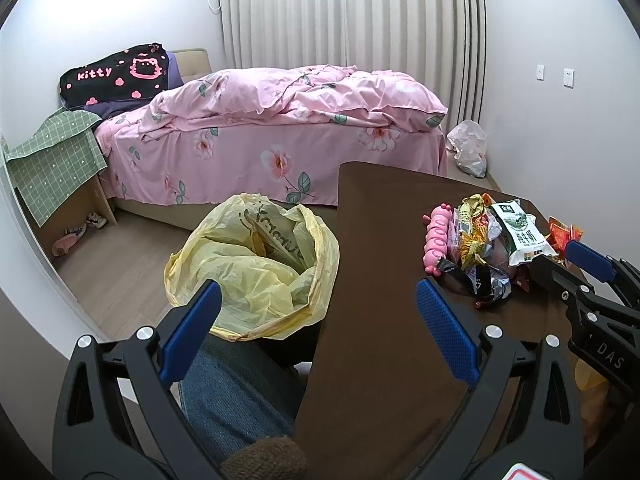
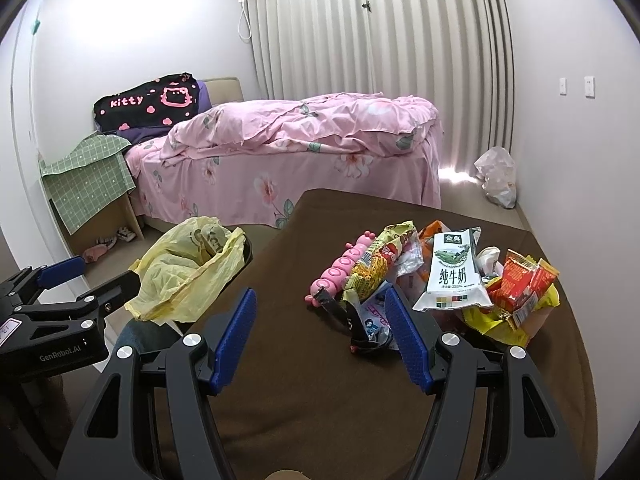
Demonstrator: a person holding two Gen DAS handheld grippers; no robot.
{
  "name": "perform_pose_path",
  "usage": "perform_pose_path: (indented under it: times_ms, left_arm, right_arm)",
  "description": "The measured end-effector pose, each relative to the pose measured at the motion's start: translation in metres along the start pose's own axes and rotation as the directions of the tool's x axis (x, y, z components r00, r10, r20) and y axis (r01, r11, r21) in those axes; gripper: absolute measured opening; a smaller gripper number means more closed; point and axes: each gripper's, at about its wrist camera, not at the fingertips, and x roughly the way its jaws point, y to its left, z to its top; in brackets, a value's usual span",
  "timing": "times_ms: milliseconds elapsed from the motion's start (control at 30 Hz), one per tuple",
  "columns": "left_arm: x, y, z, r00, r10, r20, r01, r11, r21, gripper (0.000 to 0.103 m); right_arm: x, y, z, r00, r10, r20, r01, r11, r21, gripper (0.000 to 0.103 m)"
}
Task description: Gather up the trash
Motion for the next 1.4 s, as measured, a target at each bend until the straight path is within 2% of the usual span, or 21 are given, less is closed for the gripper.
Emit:
perform_pose_path:
  times_ms: [1400]
  left_arm:
    - [0.0005, 0.0031, -0.0010, 1.000, 0.006, 0.001, -0.006, 1.000, 0.002, 0.093]
  right_arm:
    - [0.0015, -0.0019, -0.0039, 1.000, 0.016, -0.011, -0.016, 1.000, 0.023, 0.063]
